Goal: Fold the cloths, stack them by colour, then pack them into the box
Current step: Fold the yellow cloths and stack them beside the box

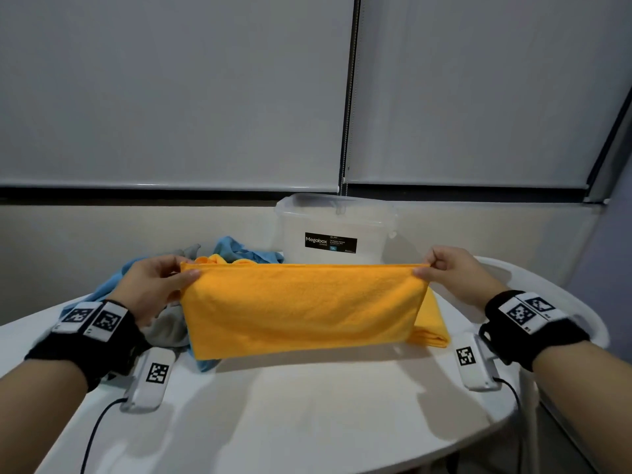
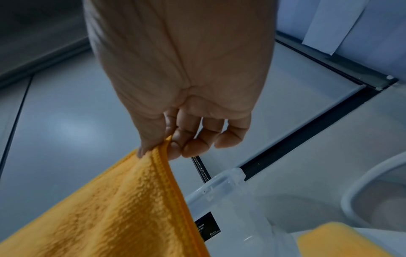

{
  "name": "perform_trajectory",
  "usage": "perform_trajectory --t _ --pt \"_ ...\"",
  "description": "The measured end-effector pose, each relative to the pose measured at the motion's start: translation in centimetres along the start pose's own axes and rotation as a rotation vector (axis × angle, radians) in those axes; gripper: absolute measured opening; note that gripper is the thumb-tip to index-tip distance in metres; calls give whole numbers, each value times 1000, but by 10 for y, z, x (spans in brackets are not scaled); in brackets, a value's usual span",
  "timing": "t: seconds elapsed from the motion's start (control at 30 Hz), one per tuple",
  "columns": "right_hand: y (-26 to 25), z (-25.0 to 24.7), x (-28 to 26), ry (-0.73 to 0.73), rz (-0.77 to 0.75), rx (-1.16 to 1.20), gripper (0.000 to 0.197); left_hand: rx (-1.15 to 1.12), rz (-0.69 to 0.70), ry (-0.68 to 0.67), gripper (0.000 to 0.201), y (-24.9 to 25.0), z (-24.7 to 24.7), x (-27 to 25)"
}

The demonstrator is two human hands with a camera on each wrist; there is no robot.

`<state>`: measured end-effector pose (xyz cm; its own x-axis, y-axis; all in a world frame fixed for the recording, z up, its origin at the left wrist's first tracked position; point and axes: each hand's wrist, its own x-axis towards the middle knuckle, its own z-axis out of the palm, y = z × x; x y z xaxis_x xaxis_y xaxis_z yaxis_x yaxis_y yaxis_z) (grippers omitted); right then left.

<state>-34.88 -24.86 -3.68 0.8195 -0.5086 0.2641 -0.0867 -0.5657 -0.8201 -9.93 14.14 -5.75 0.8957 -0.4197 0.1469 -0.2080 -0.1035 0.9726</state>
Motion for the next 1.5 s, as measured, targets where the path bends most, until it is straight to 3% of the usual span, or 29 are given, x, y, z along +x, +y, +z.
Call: perform_trajectory --t 0.2,0.3,0.47,0.57,0.67,0.77,0.87,1.07,1.2,1.3,1.4,1.5 --pt "-16 -13 -23 -46 -27 37 10 -39 29 -35 2 10 -1 -15" --pt "-18 -24 -30 -150 5 -60 6 -79 -3 -103 12 14 -5 -19" --pt "-13 -42 -39 -442 304 -79 11 -142 -219 -471 42 15 -20 -22" --pt "-10 -42 -39 -437 380 -101 15 -141 -314 -557 35 6 -21 -18" --pt "0 -29 -36 -361 391 -214 17 -48 -295 -512 28 -6 -9 -11" --pt "19 -3 -32 -336 383 -424 16 289 -229 -367 19 -28 9 -3" --pt "40 27 -27 -274 414 -489 19 568 -221 -229 14 -55 27 5" --pt "51 65 -23 -186 382 -751 15 571 -333 -93 18 -80 57 13" --pt "42 84 -30 -249 204 -906 20 1001 -191 -262 45 -73 72 9" --pt "30 105 -37 -405 134 -910 24 1018 -17 -371 59 -56 97 -8" --pt "18 135 -40 -644 144 -873 54 1130 -12 -645 82 -46 133 -25" --pt "8 172 -43 -768 166 -865 80 1269 -52 -863 106 -49 173 -35"
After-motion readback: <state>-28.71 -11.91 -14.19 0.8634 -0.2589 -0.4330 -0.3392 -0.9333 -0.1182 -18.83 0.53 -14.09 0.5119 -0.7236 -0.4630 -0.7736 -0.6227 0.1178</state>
